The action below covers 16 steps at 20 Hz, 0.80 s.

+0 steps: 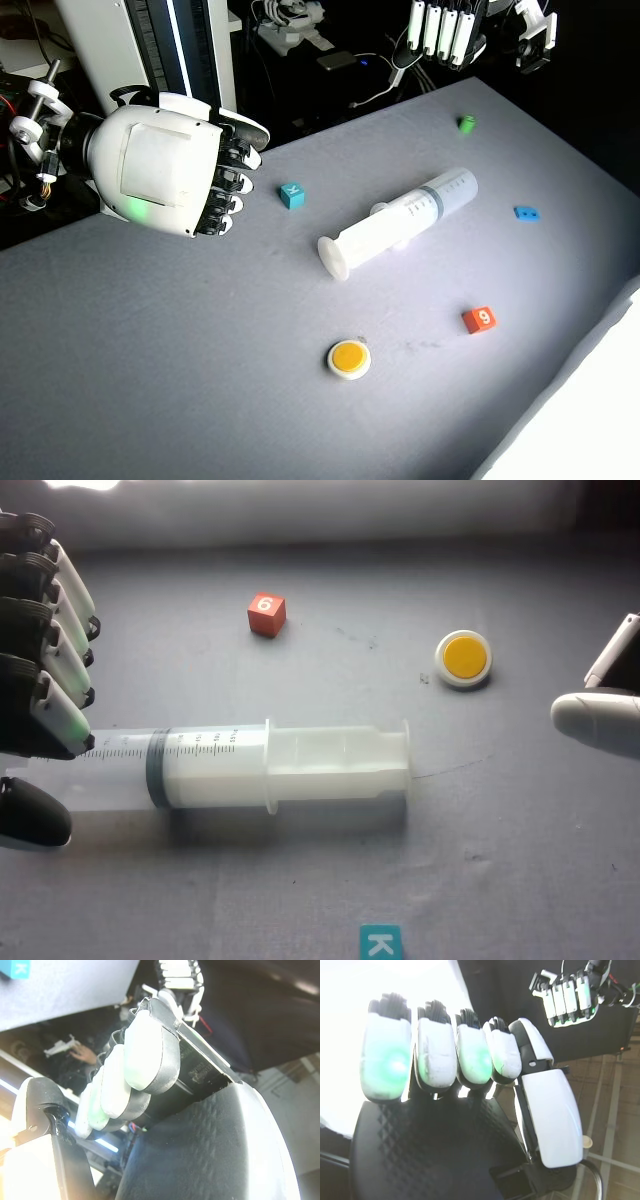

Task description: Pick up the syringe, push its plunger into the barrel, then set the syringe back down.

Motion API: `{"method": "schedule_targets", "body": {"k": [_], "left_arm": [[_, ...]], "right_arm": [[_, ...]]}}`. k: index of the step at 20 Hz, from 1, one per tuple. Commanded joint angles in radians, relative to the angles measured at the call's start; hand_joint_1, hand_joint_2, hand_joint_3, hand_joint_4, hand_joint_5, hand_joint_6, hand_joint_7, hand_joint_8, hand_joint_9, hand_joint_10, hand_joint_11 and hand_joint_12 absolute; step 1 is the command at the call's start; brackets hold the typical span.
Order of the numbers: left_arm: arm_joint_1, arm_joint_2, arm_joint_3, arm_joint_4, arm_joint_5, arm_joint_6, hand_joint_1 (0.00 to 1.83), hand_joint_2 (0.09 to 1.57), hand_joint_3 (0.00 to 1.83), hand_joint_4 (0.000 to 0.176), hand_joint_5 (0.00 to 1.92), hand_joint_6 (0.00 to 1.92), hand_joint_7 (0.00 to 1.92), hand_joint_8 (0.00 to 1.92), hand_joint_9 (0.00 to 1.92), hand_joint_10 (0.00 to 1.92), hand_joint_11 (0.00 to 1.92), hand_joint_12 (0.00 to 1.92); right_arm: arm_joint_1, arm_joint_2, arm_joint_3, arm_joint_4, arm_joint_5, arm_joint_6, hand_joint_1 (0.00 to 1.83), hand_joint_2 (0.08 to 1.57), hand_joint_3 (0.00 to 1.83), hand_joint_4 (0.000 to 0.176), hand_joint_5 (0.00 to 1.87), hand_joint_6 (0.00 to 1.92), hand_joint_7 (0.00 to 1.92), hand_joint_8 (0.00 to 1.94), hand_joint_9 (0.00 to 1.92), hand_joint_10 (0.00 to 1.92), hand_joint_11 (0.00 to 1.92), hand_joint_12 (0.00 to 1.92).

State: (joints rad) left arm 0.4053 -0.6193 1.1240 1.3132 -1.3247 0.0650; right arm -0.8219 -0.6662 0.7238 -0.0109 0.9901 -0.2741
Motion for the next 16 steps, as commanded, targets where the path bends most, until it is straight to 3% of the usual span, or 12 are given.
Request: {"method": "schedule_targets", "body": {"k": [1, 2, 3, 6, 7, 10, 13, 16], "left_arm": [[-0.006, -0.002, 0.006, -0.097, -0.053, 0.004, 0.0, 0.99, 0.16, 0.0, 0.0, 0.0, 0.0, 0.0, 0.0, 0.0, 0.0, 0.0], [-0.006, -0.002, 0.008, -0.093, -0.053, 0.004, 0.0, 0.99, 0.16, 0.0, 0.0, 0.0, 0.0, 0.0, 0.0, 0.0, 0.0, 0.0], [-0.003, -0.002, 0.011, -0.091, -0.052, 0.004, 0.0, 1.04, 0.05, 0.0, 0.0, 0.0, 0.0, 0.0, 0.0, 0.0, 0.0, 0.0], [-0.002, -0.003, 0.018, -0.084, -0.053, 0.007, 0.0, 1.07, 0.04, 0.0, 0.0, 0.0, 0.0, 0.0, 0.0, 0.0, 0.0, 0.0], [-0.002, -0.003, 0.019, -0.084, -0.052, 0.008, 0.08, 1.03, 0.02, 0.0, 0.0, 0.0, 0.0, 0.0, 0.0, 0.0, 0.0, 0.0], [-0.001, -0.002, 0.021, -0.084, -0.052, 0.011, 1.05, 0.93, 0.0, 0.0, 0.0, 0.0, 0.0, 0.0, 0.0, 0.0, 0.0, 0.0], [-0.001, -0.002, 0.028, -0.084, -0.053, 0.014, 1.3, 0.9, 0.0, 0.0, 0.0, 0.0, 0.0, 0.0, 0.0, 0.0, 0.0, 0.0], [0.001, -0.002, 0.022, -0.083, -0.046, 0.015, 1.28, 0.95, 0.0, 0.0, 0.0, 0.0, 0.0, 0.0, 0.0, 0.0, 0.01, 0.0]], "right_arm": [[0.0, 0.005, 0.002, 0.01, 0.121, 0.005, 0.0, 1.14, 0.15, 0.0, 0.0, 0.01, 0.0, 0.0, 0.0, 0.0, 0.0, 0.0], [0.0, 0.005, 0.004, 0.01, 0.121, 0.005, 0.0, 1.14, 0.15, 0.0, 0.0, 0.01, 0.0, 0.0, 0.0, 0.0, 0.0, 0.0], [0.0, 0.005, 0.005, 0.011, 0.121, 0.005, 0.0, 1.19, 0.04, 0.0, 0.0, 0.0, 0.0, 0.0, 0.0, 0.0, 0.0, 0.0], [0.0, 0.005, 0.005, 0.012, 0.124, 0.005, 0.0, 1.2, 0.03, 0.0, 0.01, 0.01, 0.0, 0.0, 0.0, 0.0, 0.0, 0.0], [0.0, 0.005, 0.005, 0.012, 0.125, 0.005, 0.0, 1.2, 0.02, 0.0, 0.0, 0.0, 0.0, 0.0, 0.0, 0.0, 0.0, 0.0], [-0.001, 0.005, 0.005, 0.012, 0.126, 0.005, 0.0, 1.2, 0.02, 0.0, 0.0, 0.0, 0.0, 0.0, 0.0, 0.0, 0.0, 0.0], [0.0, 0.005, 0.005, 0.012, 0.126, 0.004, 0.0, 1.21, 0.02, 0.0, 0.0, 0.0, 0.0, 0.0, 0.0, 0.0, 0.0, 0.0], [0.0, 0.004, 0.005, 0.012, 0.126, 0.001, 0.0, 1.2, 0.01, 0.0, 0.02, 0.01, 0.02, 0.01, 0.0, 0.0, 0.0, 0.0]]}}
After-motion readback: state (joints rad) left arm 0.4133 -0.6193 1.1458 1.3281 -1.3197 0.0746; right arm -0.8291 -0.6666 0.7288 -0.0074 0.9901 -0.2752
